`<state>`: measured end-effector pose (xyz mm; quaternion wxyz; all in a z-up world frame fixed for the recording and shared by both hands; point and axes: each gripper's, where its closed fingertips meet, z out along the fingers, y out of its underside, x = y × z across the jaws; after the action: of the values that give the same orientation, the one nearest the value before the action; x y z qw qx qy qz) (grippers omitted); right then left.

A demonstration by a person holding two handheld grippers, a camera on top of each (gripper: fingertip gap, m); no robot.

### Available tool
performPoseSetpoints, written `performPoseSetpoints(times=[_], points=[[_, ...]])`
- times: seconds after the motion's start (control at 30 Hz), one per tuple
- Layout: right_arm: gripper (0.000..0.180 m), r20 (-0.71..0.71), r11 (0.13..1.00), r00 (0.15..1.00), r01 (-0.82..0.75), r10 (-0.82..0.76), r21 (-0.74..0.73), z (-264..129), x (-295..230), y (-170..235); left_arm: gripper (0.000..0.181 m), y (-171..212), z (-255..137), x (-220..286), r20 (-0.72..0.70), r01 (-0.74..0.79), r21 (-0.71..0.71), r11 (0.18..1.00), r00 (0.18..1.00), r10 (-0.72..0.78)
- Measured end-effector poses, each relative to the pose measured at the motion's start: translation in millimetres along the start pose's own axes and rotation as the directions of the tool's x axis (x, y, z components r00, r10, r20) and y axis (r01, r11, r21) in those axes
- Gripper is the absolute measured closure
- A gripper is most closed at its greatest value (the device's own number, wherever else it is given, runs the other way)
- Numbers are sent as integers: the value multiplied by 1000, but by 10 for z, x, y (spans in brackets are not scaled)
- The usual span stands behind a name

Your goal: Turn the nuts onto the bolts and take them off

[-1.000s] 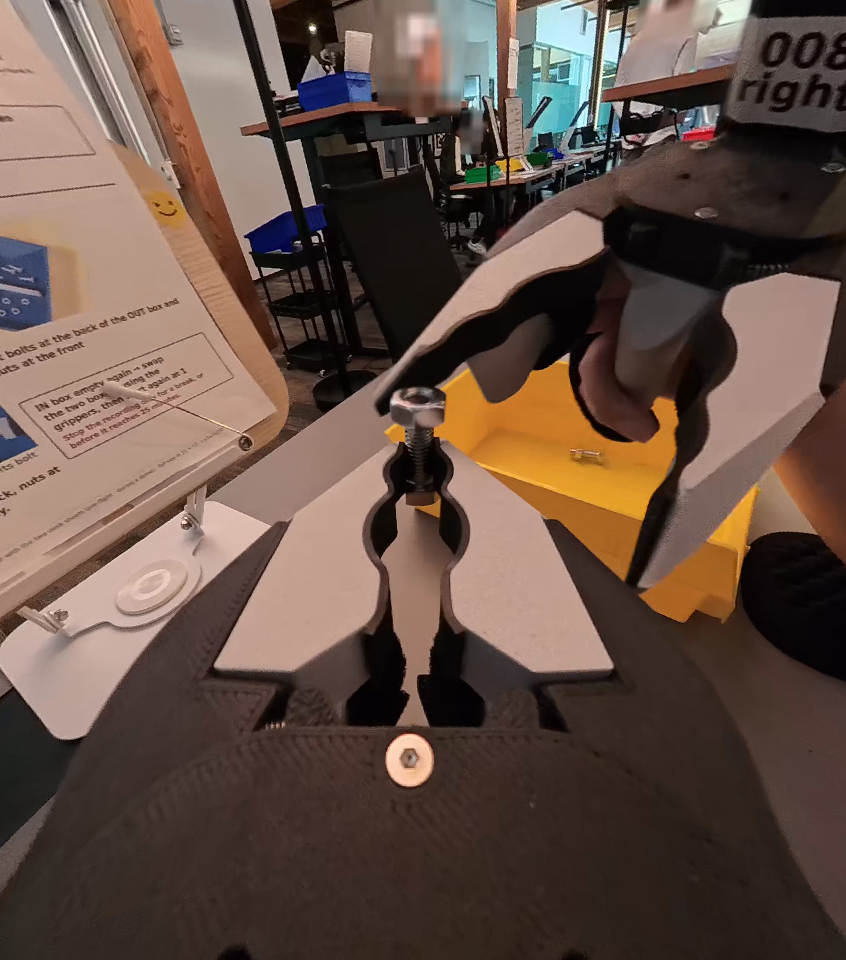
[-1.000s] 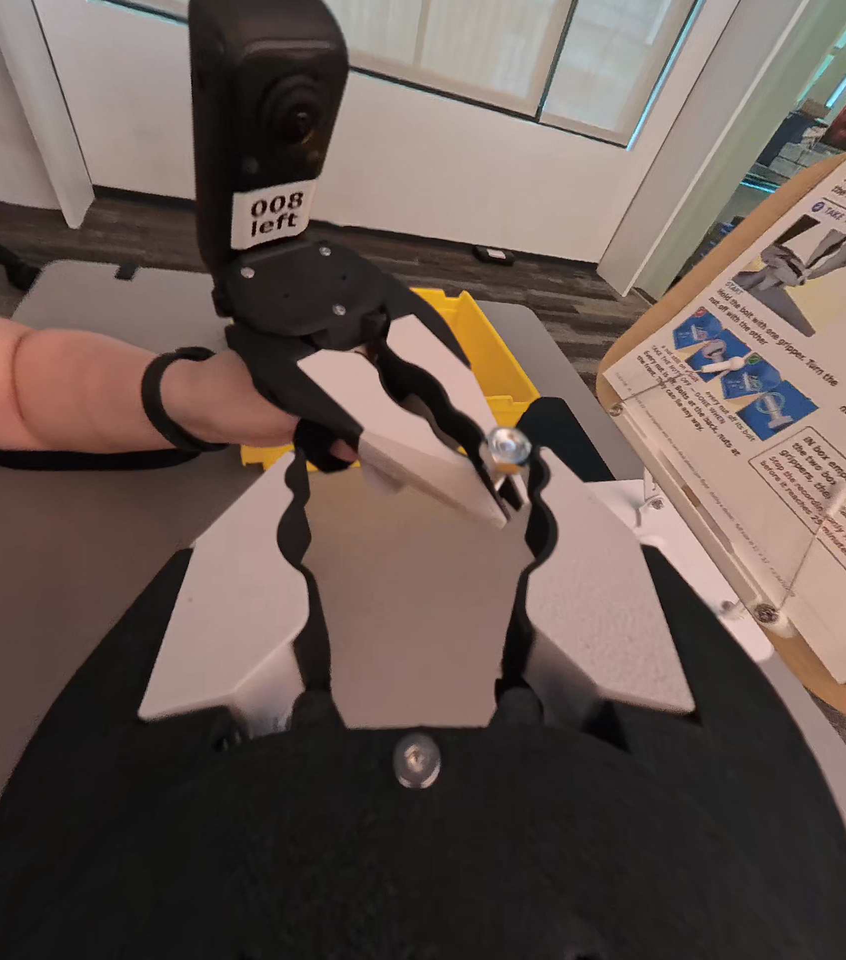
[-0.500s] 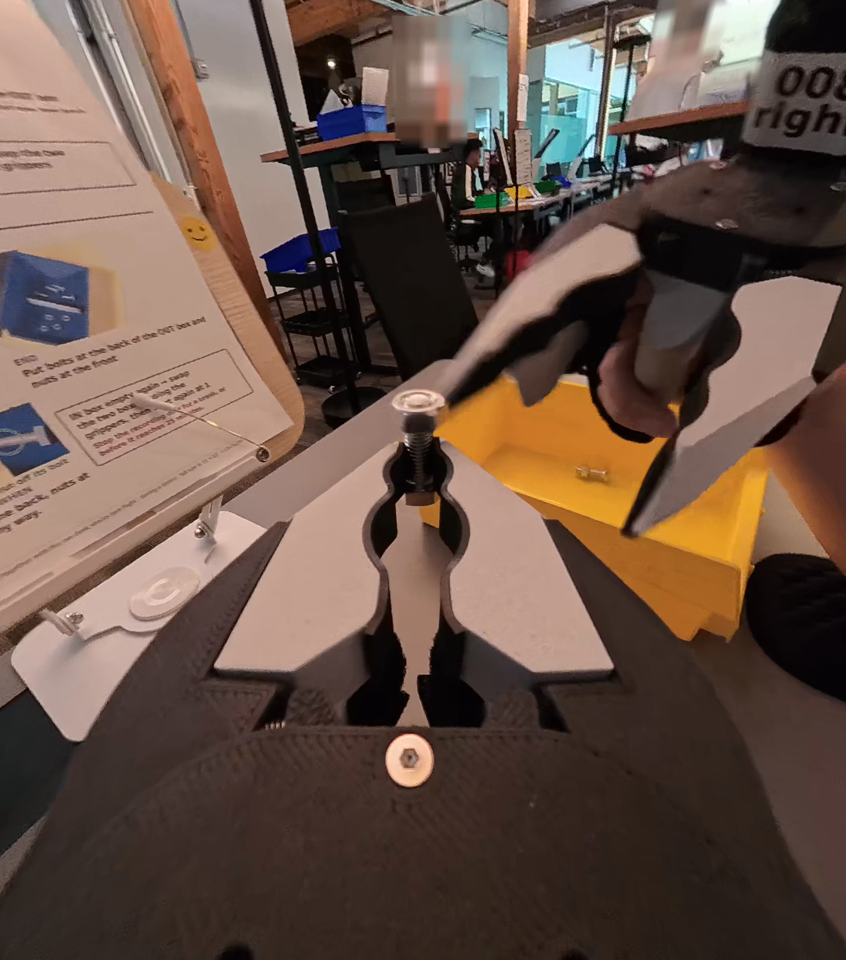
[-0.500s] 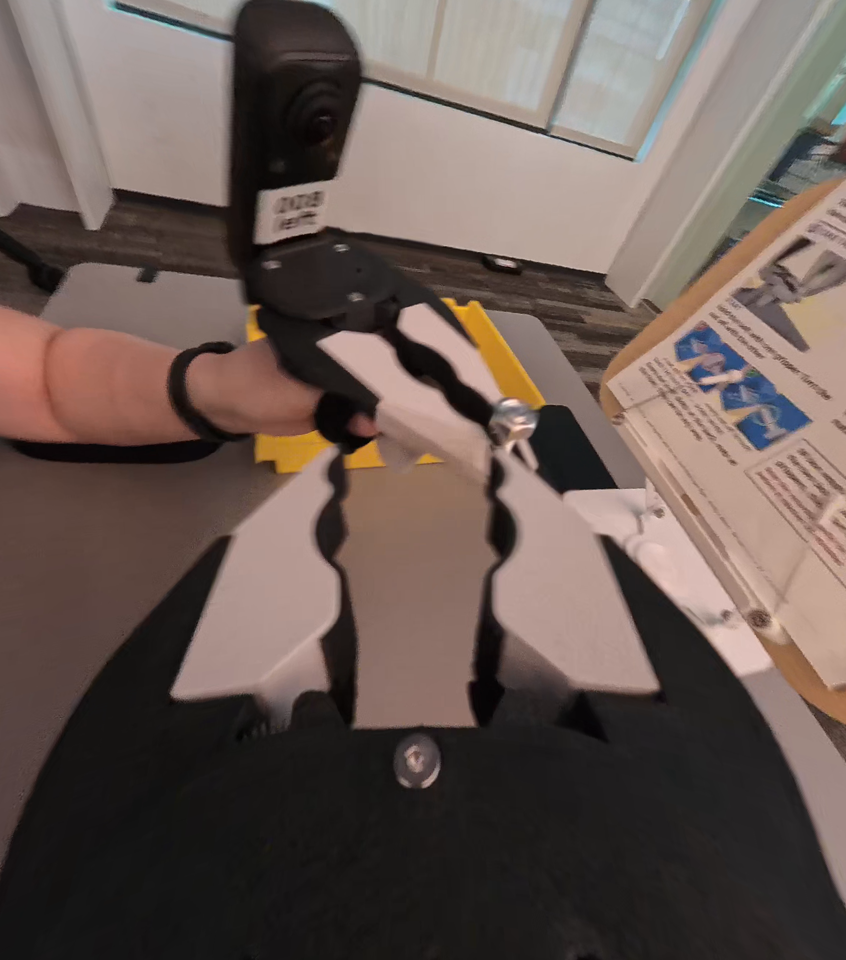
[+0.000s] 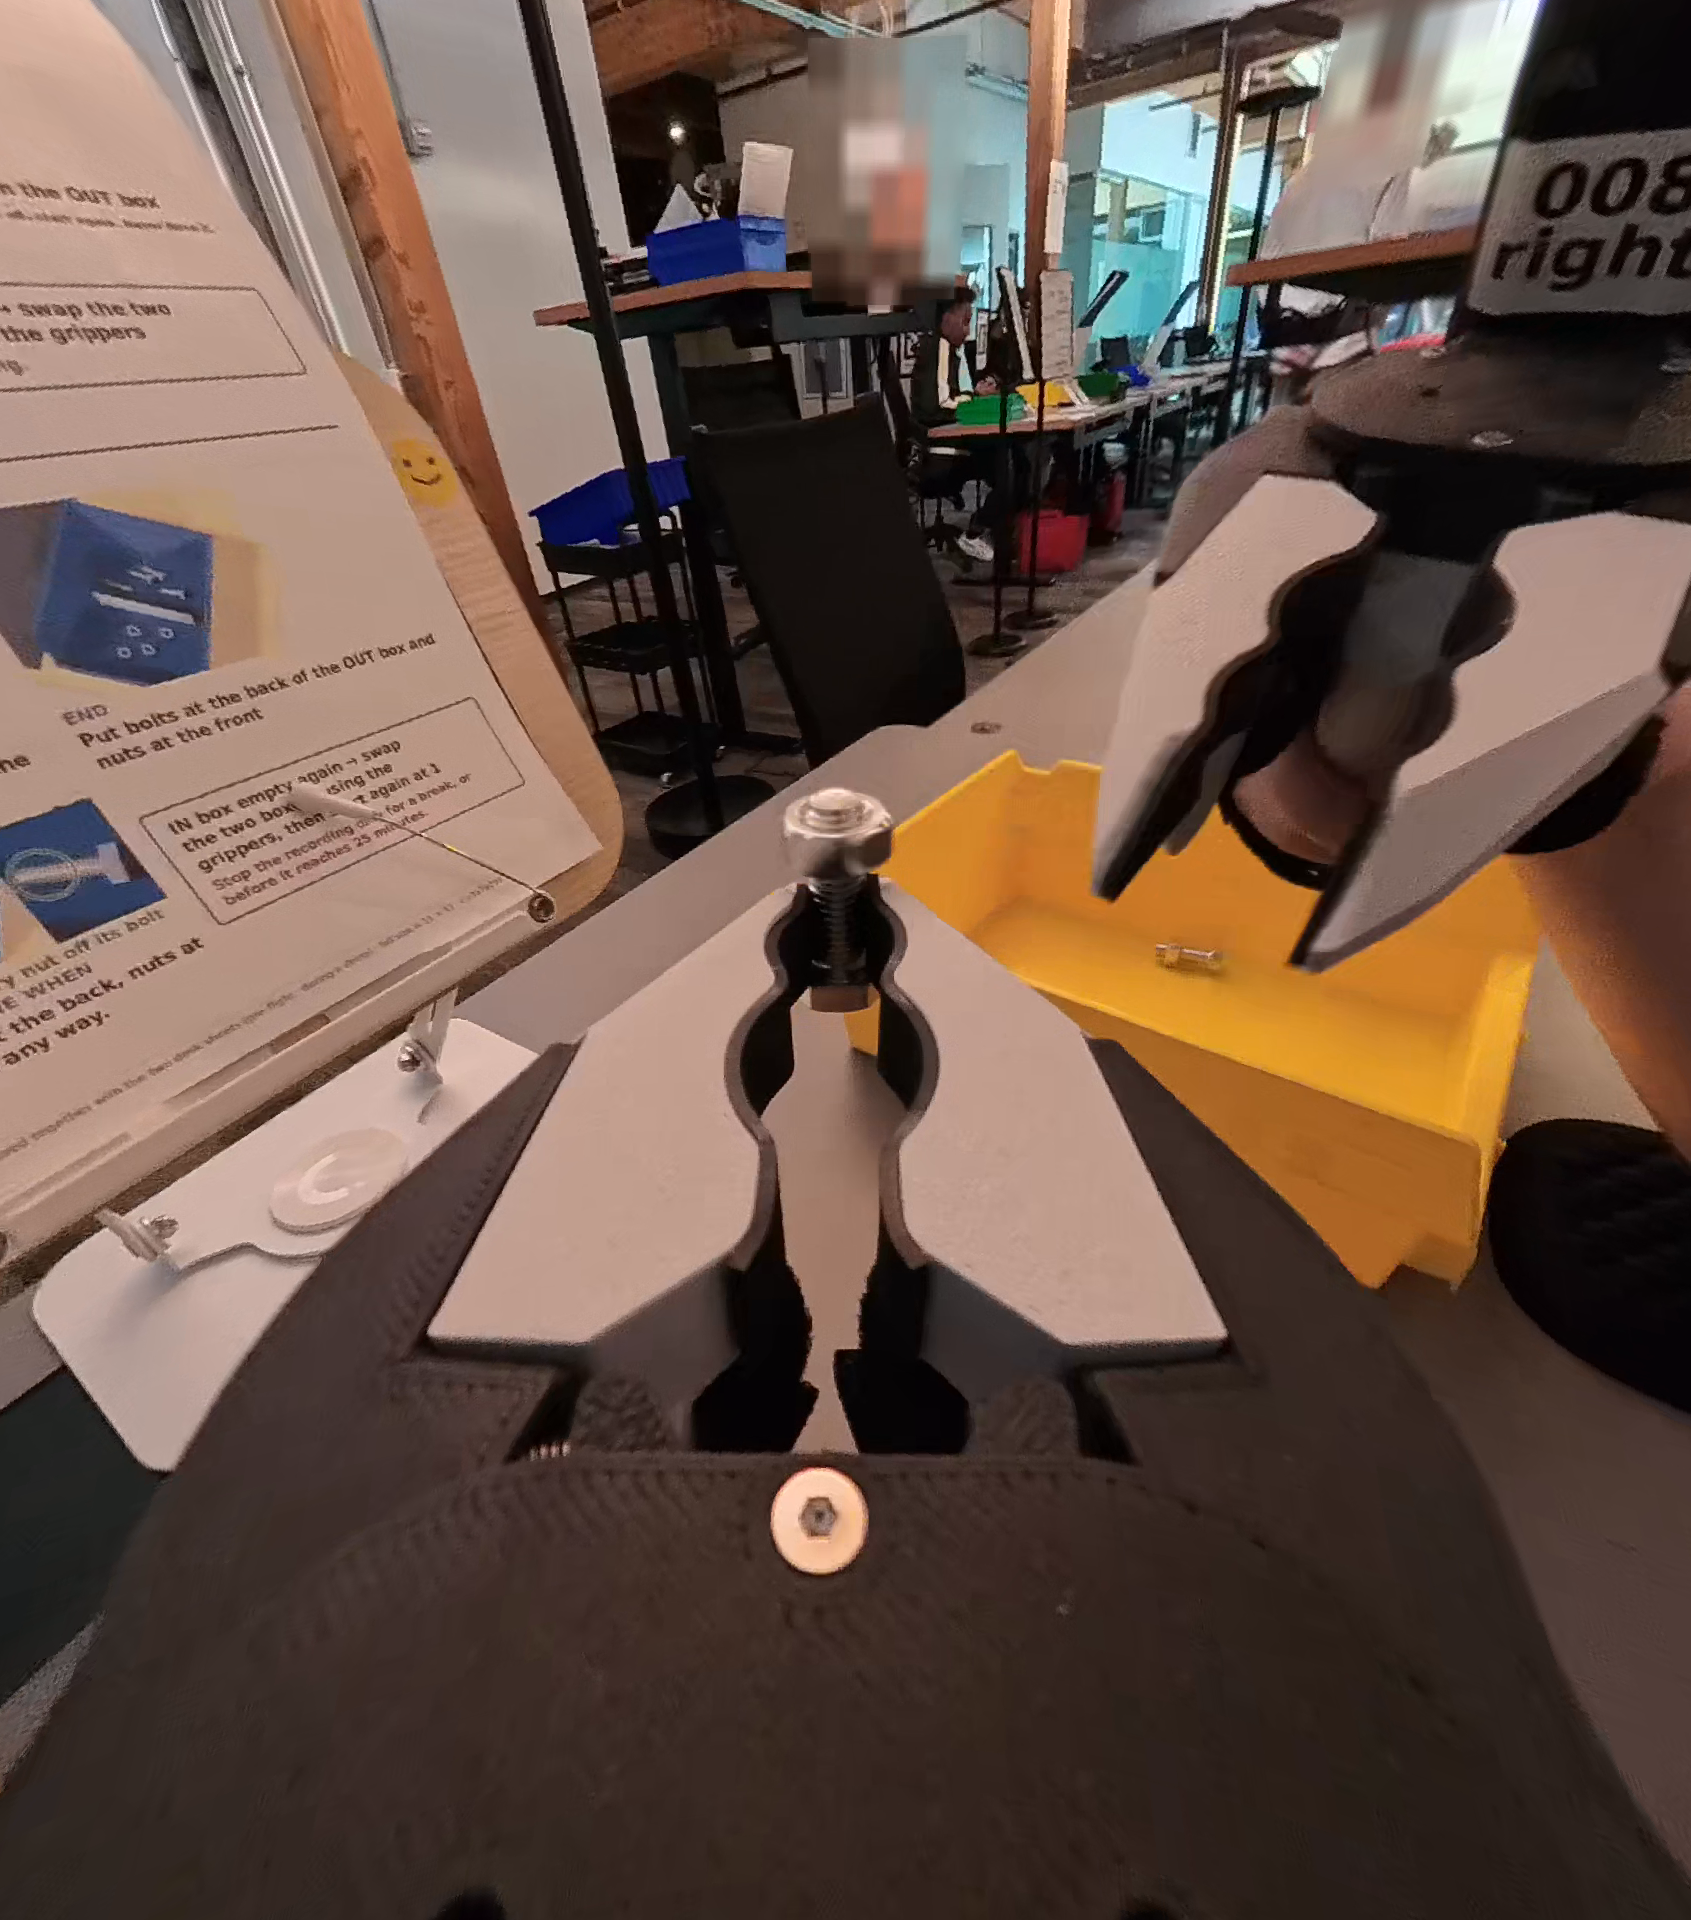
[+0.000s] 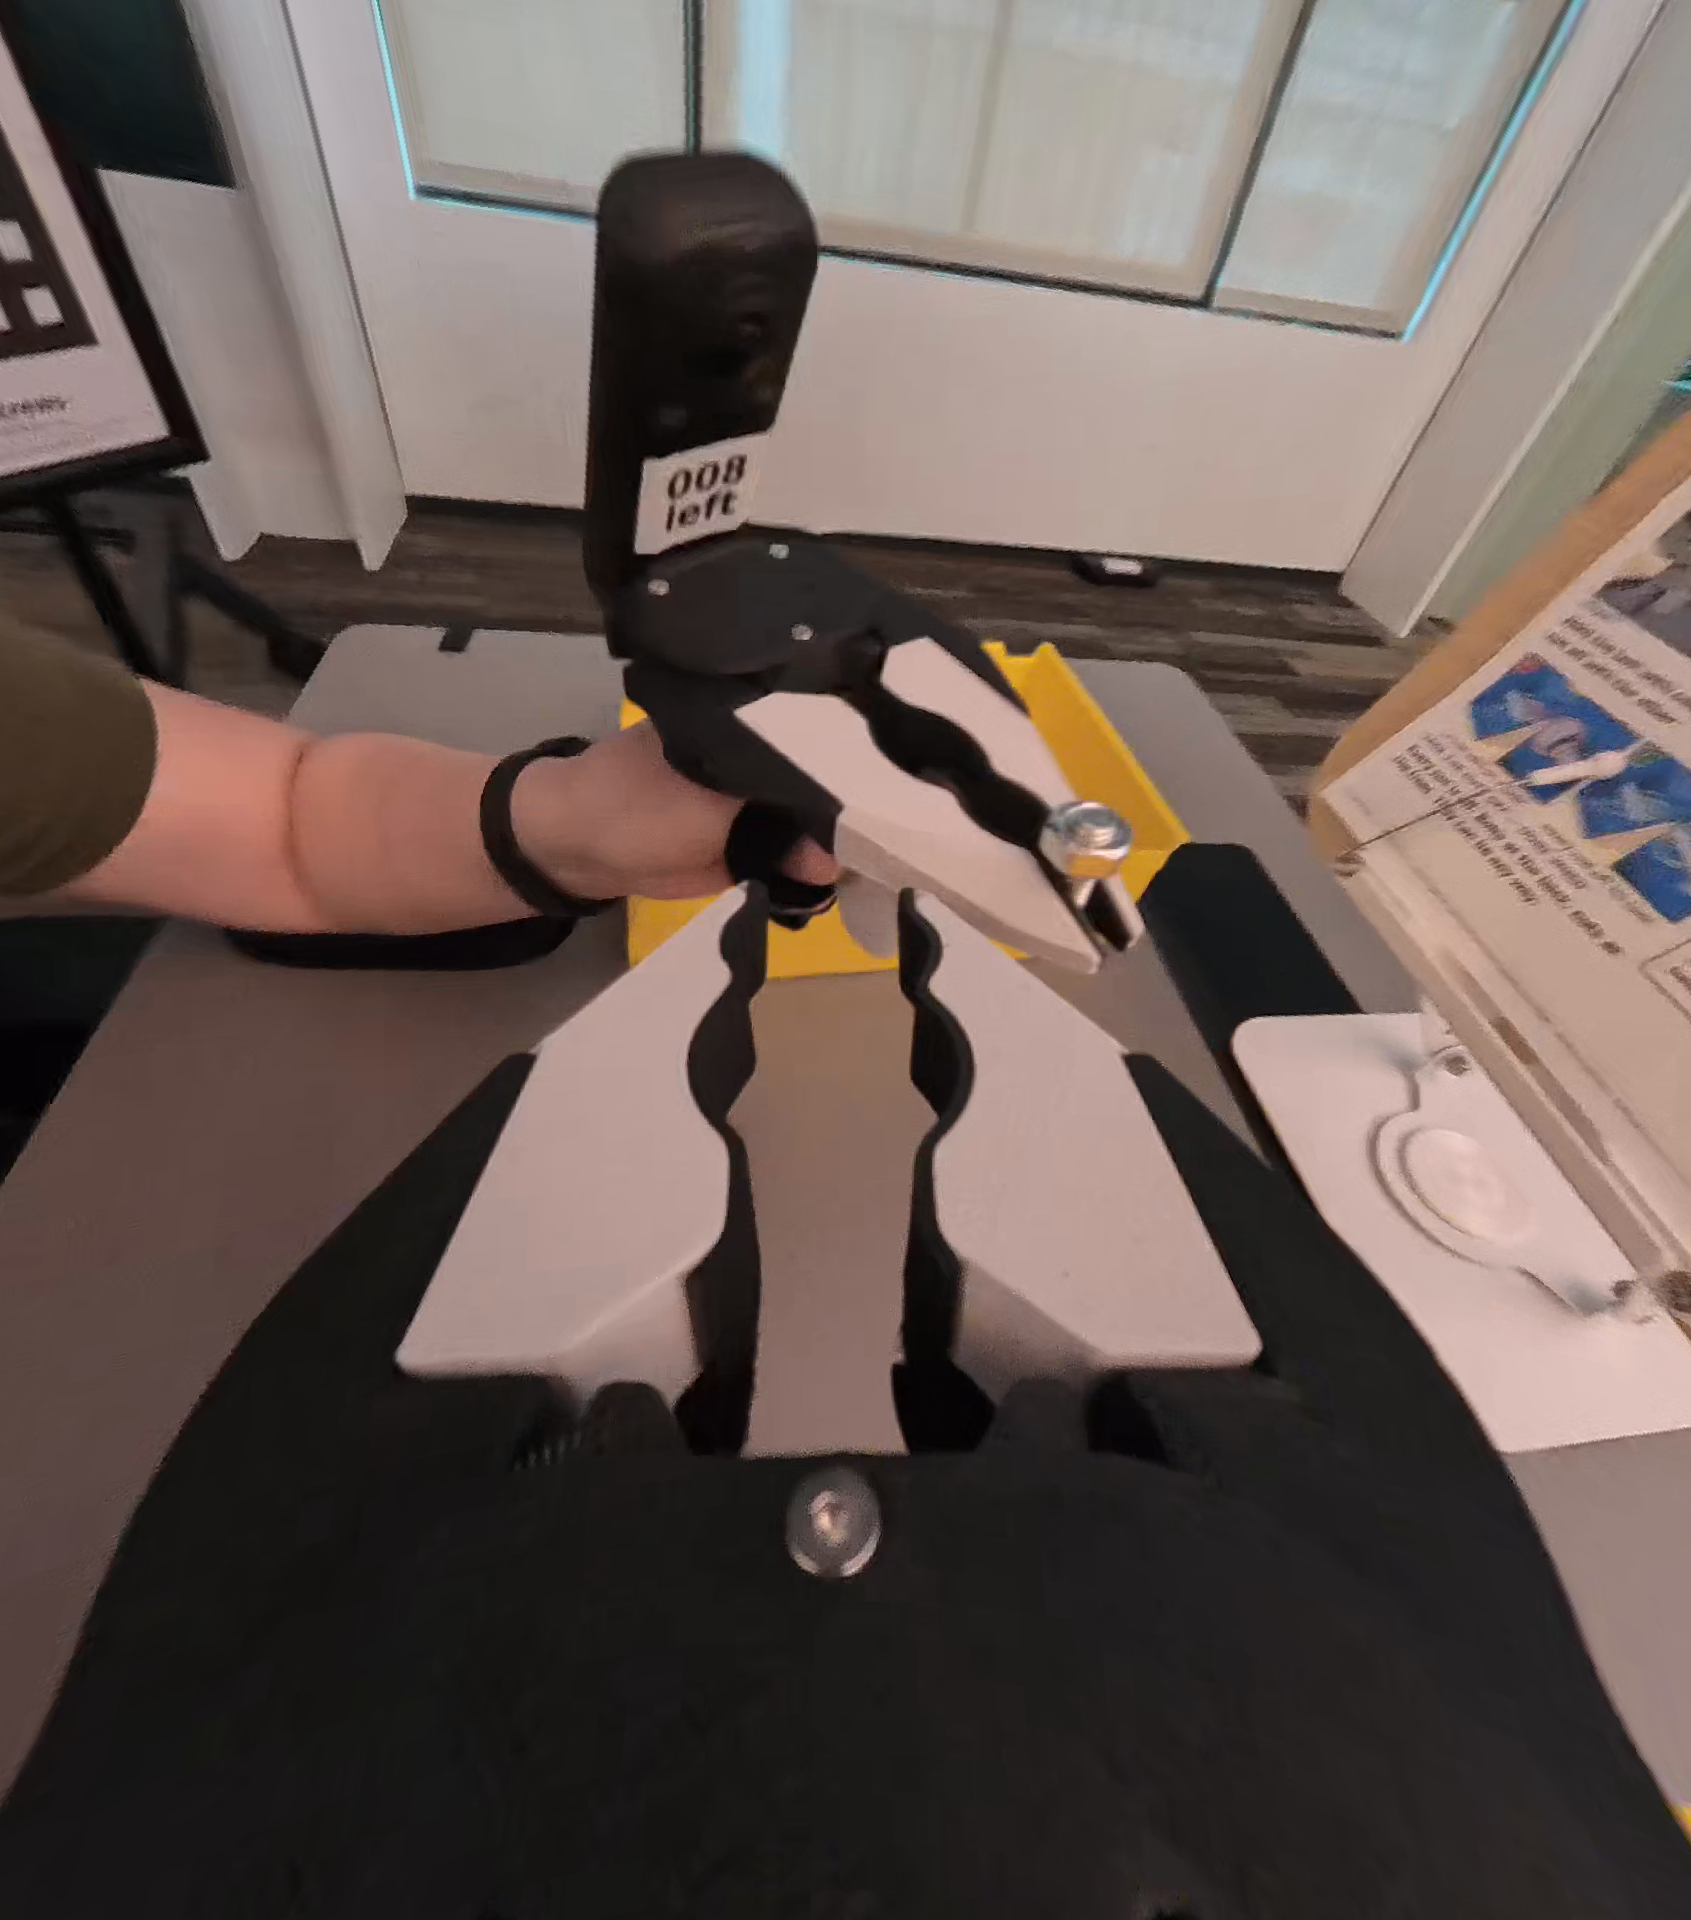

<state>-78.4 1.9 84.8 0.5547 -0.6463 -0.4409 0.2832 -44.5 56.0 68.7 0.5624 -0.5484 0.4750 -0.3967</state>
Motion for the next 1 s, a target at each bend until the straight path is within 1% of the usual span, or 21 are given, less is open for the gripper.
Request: performPoseSetpoints(times=[0.03, 0.07, 0.13, 0.17, 0.23, 0.3, 0.33, 0.37, 0.4, 0.43, 0.47, 0.57, 0.67, 0.83, 1.0], points=[[154, -43, 1000, 999, -4, 5, 21, -23, 62, -48, 174, -11, -11, -10, -6, 13, 5, 1000, 1000, -13], [148, -92, 999, 996, -6, 10, 40, -40, 140, -79, 174, -17, -14, -7, -11, 18, 8, 1000, 1000, -18], [129, -134, 999, 991, -10, 17, 51, -34, 225, -74, 174, -10, 4, 47, -27, 2, 4, 1000, 1000, -2], [123, -140, 999, 990, -19, 26, 46, -14, 250, -48, 174, 0, 19, 82, -34, -10, -2, 1000, 999, 10], [116, -127, 999, 991, -38, 42, 35, 41, 253, -1, 174, 16, 45, 157, -53, -36, -8, 999, 998, 35], [117, -102, 999, 994, -42, 43, 19, 85, 211, 30, 174, 30, 56, 167, -48, -47, -14, 999, 998, 46], [113, -99, 999, 994, -39, 39, 5, 91, 197, 45, 174, 31, 53, 148, -40, -47, -16, 999, 998, 46], [114, -104, 1000, 995, -14, 14, -4, 77, 188, 46, 173, 29, 44, 121, -33, -41, -16, 999, 999, 40], [129, -86, 1000, 996, 22, -23, -13, 52, 142, 44, 174, 14, 27, 79, -20, -28, -9, 1000, 999, 27], [152, -31, 999, 999, 40, -41, -10, 29, 39, 27, 174, 1, 9, 30, -5, -16, -3, 1000, 1000, 16], [151, -18, 1000, 999, 31, -31, 5, 9, 8, -14, 174, -10, -7, -2, -3, -7, 1, 1000, 1000, 7], [148, -72, 1000, 997, 4, -3, 4, -20, 101, -24, 174, -14, -24, -50, -2, 8, 6, 1000, 1000, -8], [138, -113, 998, 994, -17, 11, -53, -2, 203, 103, 174, 25, -9, -67, 6, -4, -8, 1000, 1000, 4], [133, -166, 992, 986, -26, 4, -126, 26, 313, 257, 174, 104, 33, -74, 1, 8, -26, 1000, 1000, -8], [131, -188, 998, 982, -17, 4, -68, 48, 367, 183, 174, 203, 89, -53, -13, 19, -52, 998, 1000, -20]])
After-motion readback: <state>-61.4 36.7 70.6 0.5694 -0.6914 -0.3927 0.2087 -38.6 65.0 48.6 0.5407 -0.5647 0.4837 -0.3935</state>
